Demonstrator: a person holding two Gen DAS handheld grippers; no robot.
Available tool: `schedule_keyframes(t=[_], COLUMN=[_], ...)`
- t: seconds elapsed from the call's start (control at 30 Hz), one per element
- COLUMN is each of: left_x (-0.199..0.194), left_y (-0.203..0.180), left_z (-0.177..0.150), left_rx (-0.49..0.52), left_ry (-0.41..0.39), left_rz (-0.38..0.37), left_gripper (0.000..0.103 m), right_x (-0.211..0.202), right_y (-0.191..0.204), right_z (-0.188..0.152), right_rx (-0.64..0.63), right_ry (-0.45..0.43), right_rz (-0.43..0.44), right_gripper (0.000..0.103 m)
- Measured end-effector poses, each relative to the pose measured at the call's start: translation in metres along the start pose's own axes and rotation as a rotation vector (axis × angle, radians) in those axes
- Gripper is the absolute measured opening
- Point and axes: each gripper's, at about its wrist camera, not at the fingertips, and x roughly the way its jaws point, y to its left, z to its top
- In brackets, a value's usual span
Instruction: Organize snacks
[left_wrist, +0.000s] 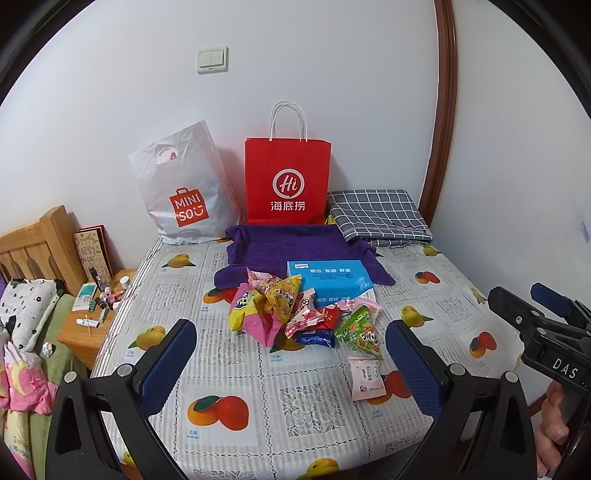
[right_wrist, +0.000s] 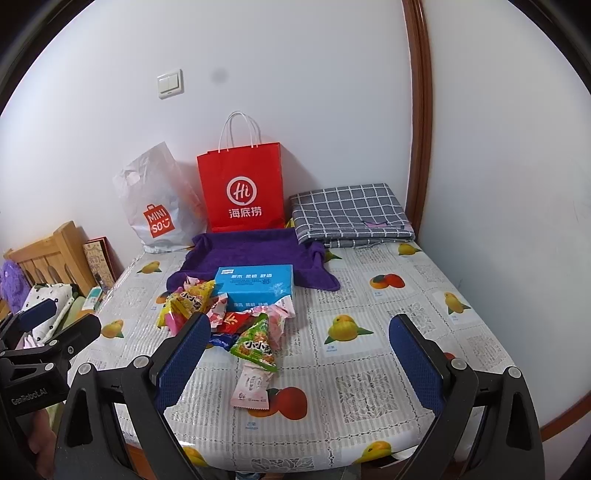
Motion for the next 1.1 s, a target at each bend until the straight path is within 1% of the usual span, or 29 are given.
schedule_keyframes(t=[1.1], left_x=[-0.0007], left_y=[-0.0036], left_z=[-0.0020], left_rx=[-0.001], left_ry=[-0.004], left_rz=[-0.005], left_gripper=[0.103], right_x=[-0.0016], right_y=[0.0045], right_z=[-0.0039], right_rx=[0.006], right_ry=[-0.009], right_rz=[0.010], right_gripper=[0.096])
